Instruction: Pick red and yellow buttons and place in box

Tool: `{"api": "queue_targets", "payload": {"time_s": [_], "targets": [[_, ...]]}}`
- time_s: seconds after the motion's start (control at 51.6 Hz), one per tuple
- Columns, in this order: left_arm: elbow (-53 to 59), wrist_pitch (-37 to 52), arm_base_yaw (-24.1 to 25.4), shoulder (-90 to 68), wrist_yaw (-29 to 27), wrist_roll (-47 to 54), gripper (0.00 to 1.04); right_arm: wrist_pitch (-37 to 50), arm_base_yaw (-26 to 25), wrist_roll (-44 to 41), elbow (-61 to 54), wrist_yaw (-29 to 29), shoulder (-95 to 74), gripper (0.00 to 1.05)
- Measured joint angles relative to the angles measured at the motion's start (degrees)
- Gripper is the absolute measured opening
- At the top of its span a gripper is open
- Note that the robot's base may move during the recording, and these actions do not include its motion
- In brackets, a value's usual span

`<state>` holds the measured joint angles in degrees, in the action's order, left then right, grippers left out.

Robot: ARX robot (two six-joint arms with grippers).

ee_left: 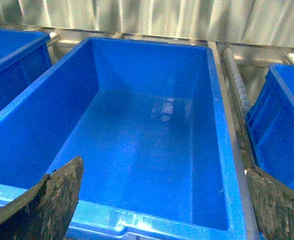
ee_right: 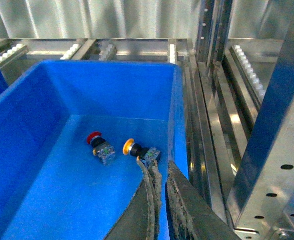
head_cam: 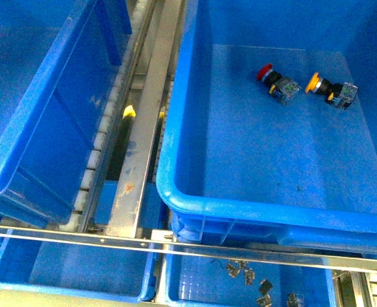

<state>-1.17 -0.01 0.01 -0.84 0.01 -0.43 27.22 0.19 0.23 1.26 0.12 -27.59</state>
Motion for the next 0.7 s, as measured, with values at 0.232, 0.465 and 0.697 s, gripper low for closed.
{"api": "queue_targets", "payload": {"time_s": [0.232,0.465,0.697], "targets": [[0.0,0.0,0.0,0.0,0.0,0.0,0.97,-5.66,0.0,-0.02,0.0,0.0,6.01,0.03],[0.0,0.0,0.0,0.0,0.0,0.0,0.97,-10.86,0.0,0.0,0.0,0.0,11.3,0.03],[0.0,0.0,0.0,0.0,0.0,0.0,0.97,-15.85,0.0,0.0,0.0,0.0,16.31,0.03]]}}
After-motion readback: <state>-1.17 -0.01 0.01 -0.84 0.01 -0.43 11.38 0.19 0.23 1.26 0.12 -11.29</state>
